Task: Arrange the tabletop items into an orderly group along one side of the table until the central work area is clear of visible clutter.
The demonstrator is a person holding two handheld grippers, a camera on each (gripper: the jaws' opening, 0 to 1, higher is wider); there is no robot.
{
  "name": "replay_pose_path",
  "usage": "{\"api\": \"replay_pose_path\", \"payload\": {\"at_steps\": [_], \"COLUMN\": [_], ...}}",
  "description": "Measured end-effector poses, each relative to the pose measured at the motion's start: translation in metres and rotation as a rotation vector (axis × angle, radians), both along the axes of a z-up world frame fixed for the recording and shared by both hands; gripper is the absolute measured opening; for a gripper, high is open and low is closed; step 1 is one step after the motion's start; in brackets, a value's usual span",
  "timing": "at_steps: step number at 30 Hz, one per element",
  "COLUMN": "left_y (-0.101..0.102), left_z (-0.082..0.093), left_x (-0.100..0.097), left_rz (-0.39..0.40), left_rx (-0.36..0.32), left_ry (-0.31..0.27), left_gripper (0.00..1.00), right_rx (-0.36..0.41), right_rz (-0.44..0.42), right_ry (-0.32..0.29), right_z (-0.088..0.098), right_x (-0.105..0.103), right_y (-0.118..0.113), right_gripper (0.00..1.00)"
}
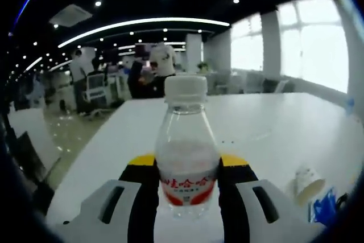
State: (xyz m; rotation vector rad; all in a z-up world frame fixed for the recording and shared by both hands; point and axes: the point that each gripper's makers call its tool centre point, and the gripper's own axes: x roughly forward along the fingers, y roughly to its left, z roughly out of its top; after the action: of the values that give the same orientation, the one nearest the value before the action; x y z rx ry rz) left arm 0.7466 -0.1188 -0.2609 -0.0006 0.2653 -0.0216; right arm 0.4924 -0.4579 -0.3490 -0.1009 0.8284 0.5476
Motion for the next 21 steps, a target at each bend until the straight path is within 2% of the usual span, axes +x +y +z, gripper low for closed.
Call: {"api": "replay_pose_path", "payload": {"at_steps": [4,11,21], "left_y": [0.006,0.015,0.017], "left_z": [-0.013,-0.033,-0.042], "left_x": [0.010,0.013,0.009], "left_rz": [0.002,0.018,0.026], "left_rx": [0.007,0.022,0.000], "left_ry": [0.004,0.007,-0.022], "left_gripper": [0.37,0.37,0.37], "right_rx": [-0.002,-0.004,-0.007], "right_rz": [0.000,-0.012,-0.015], "right_ry": [0.007,0.026,0.036], "right_z": [-0.001,-0.005,-0.007], "right_x": [0.000,-0.002,-0.003], "right_y": [0.000,-0.003,-0.004], "right_gripper": [0.98,0.98,0.98]}}
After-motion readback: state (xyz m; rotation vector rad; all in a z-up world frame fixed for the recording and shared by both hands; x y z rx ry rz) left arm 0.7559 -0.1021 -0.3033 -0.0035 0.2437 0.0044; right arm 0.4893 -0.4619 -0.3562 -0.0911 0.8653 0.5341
